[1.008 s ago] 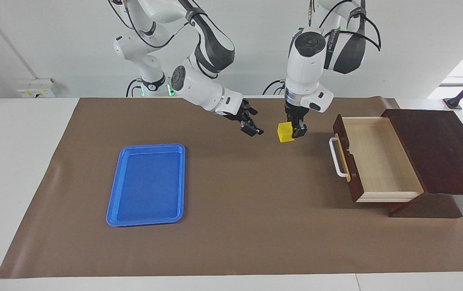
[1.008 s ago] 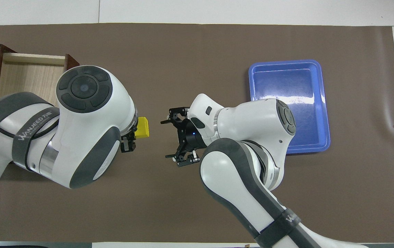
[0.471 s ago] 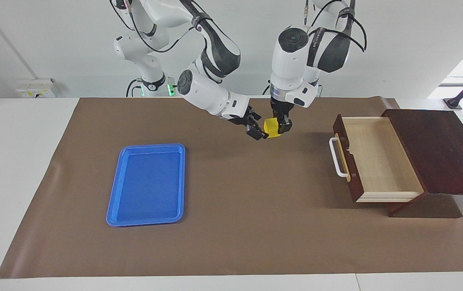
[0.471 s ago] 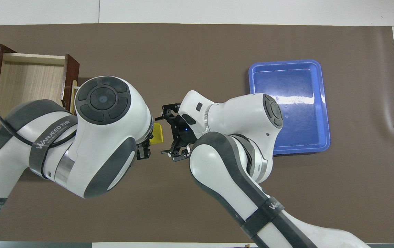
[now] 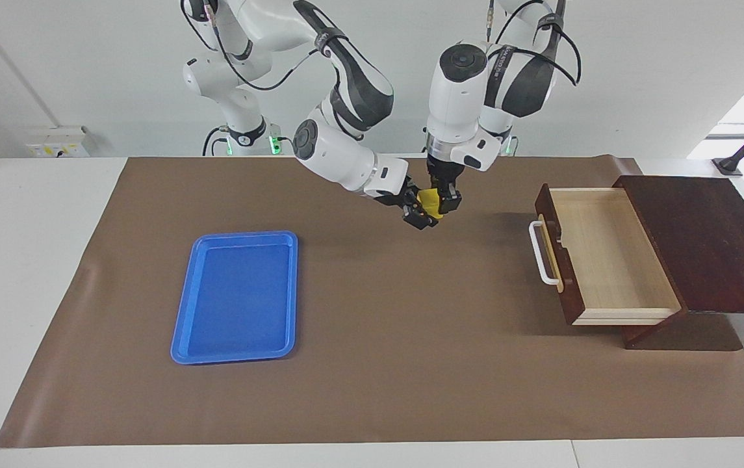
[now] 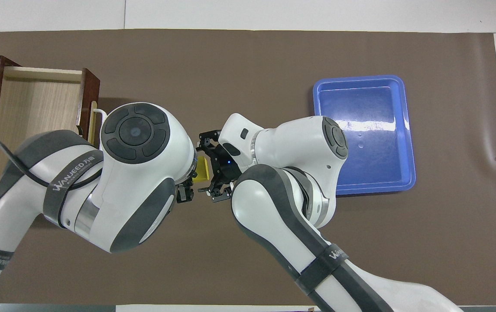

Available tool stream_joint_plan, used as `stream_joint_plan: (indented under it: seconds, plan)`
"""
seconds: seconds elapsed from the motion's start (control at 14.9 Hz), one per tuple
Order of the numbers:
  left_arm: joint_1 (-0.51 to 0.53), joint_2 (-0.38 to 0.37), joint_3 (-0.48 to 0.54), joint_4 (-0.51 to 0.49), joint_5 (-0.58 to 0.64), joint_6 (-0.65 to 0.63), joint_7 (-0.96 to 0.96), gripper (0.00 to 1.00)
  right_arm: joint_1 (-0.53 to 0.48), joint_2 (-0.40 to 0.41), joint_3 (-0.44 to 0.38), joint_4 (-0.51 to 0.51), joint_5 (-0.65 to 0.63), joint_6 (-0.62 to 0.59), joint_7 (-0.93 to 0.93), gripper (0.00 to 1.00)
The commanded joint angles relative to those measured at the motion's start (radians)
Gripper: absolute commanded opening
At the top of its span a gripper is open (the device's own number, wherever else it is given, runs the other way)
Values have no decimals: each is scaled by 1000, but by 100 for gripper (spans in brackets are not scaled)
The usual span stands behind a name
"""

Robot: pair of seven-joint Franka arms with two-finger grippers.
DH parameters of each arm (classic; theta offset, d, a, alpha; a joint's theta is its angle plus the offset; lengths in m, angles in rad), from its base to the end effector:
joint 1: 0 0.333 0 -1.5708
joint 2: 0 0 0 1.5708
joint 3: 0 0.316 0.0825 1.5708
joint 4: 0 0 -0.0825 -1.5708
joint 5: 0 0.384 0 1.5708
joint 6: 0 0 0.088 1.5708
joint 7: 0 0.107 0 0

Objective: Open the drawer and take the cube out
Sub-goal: 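Grasp the cube with the right gripper while the left gripper releases it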

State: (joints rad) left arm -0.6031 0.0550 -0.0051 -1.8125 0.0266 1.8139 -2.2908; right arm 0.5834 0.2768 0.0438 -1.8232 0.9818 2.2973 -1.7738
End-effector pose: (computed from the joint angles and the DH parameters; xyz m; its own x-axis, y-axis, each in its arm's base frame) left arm 0.4717 -0.3257 0.4991 -0.1037 0.9931 0.0543 0.9942 0.1051 -0.0237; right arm 0.5177 0.3949 0.4127 -0.1815 0.6669 0.7227 0.9806 0.1779 0.0822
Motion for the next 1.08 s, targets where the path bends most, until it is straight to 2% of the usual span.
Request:
stream_joint_plan:
  seconds: [0.0,0.07,0.81,0.87,1.01]
  plan:
    - [-18,-35,17,-39,-16,24,-12,0,-4,13,1,18,20,-6,16,14]
    - [-18,-35,17,-39,-16,24,-12,0,-5,13,2,18,20,-9,17,0]
    - [-17,-33,19,-37,-16,22,0,0,-28,1,1,19,21,-61,33,0]
    - [-15,-33,19,-36,-14,22,2,7,-31,1,1,19,21,-61,33,0]
    - [-1,-33,20,-27,-14,24,5,70,-31,1,1,19,21,-61,33,0]
